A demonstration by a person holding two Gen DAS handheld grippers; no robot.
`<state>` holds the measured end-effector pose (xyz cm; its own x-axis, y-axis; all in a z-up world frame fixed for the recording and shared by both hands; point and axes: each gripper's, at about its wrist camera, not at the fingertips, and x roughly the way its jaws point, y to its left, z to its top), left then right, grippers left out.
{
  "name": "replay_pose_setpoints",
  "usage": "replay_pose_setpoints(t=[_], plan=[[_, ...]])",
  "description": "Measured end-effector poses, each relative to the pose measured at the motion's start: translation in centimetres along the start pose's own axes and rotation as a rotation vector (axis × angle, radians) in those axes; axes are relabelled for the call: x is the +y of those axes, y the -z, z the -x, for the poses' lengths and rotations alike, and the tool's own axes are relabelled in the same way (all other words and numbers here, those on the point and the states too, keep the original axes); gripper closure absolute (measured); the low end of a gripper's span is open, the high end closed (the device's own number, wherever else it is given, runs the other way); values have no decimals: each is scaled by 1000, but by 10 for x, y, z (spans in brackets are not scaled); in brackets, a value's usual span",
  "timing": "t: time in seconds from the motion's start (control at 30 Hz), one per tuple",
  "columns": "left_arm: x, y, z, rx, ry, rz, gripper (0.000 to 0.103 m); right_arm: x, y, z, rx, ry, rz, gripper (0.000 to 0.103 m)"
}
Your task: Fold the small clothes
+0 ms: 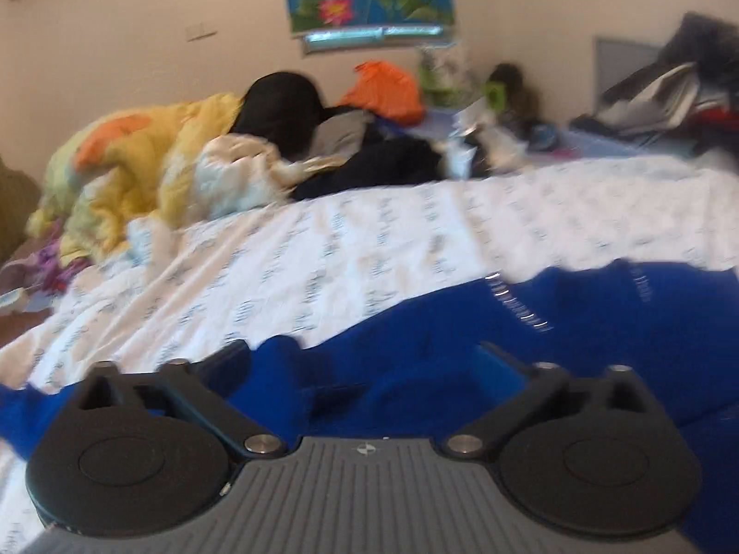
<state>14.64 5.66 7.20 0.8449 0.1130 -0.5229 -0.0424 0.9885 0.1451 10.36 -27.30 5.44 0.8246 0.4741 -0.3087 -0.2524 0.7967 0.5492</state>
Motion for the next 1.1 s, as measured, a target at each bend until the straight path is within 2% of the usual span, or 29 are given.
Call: replay_pose_setpoints(t=[0.07, 0.13, 0.2, 0.27, 0.3, 0.37, 0.43, 0.47, 0.5, 0.53, 0.6, 0.7, 0.73, 0.8, 0.87, 0.9, 1.0, 1.03, 1.07, 1.1], plan=[[-19, 2, -13, 66, 86, -11, 12, 5, -22, -37, 55, 93, 95, 1], [-30, 10, -35, 154, 130, 23, 16, -2, -28, -89, 172, 218, 190, 1], [-27, 22, -54, 229, 150, 77, 16, -21, -20, -128, 305, 354, 222, 1], [-14, 37, -56, 172, 151, 78, 3, -24, -4, -135, 295, 431, 408, 0], [-10, 39, -56, 160, 166, 76, 3, -33, -1, -127, 256, 398, 390, 0], [-4, 36, -53, 168, 179, 83, 7, -41, -2, -121, 239, 388, 362, 0], [11, 31, -47, 155, 167, 105, 17, -36, 4, -124, 248, 411, 403, 0], [23, 31, -36, 126, 164, 141, 14, -36, 5, -123, 246, 413, 404, 0], [40, 32, -22, 79, 155, 187, 11, -37, 4, -122, 243, 408, 396, 0], [62, 35, -8, 24, 132, 240, 0, -37, 2, -121, 240, 403, 389, 0], [114, 44, 14, -59, 57, 340, 0, -33, -2, -121, 239, 405, 395, 0], [214, 63, 22, -52, -104, 541, 0, -30, -3, -122, 236, 409, 398, 0], [249, 72, 22, -39, -145, 630, 0, -30, -2, -121, 235, 409, 397, 0], [321, 98, 22, -18, -227, 871, 0, -30, -2, -121, 235, 411, 396, 0], [378, 123, 17, -13, -237, 1087, 2, -31, -1, -121, 235, 412, 396, 0], [396, 133, 13, -6, -240, 1159, 2, -30, -1, -121, 235, 414, 396, 0], [425, 147, -1, 9, -239, 1230, 14, -30, -1, -121, 235, 415, 396, 0], [424, 132, -12, 17, -243, 1236, 20, -30, -1, -121, 235, 414, 396, 0], [426, 131, -18, 23, -238, 1239, 29, -30, -1, -121, 235, 415, 397, 0], [428, 130, -23, 32, -241, 1238, 33, -30, -1, -121, 236, 415, 397, 0]])
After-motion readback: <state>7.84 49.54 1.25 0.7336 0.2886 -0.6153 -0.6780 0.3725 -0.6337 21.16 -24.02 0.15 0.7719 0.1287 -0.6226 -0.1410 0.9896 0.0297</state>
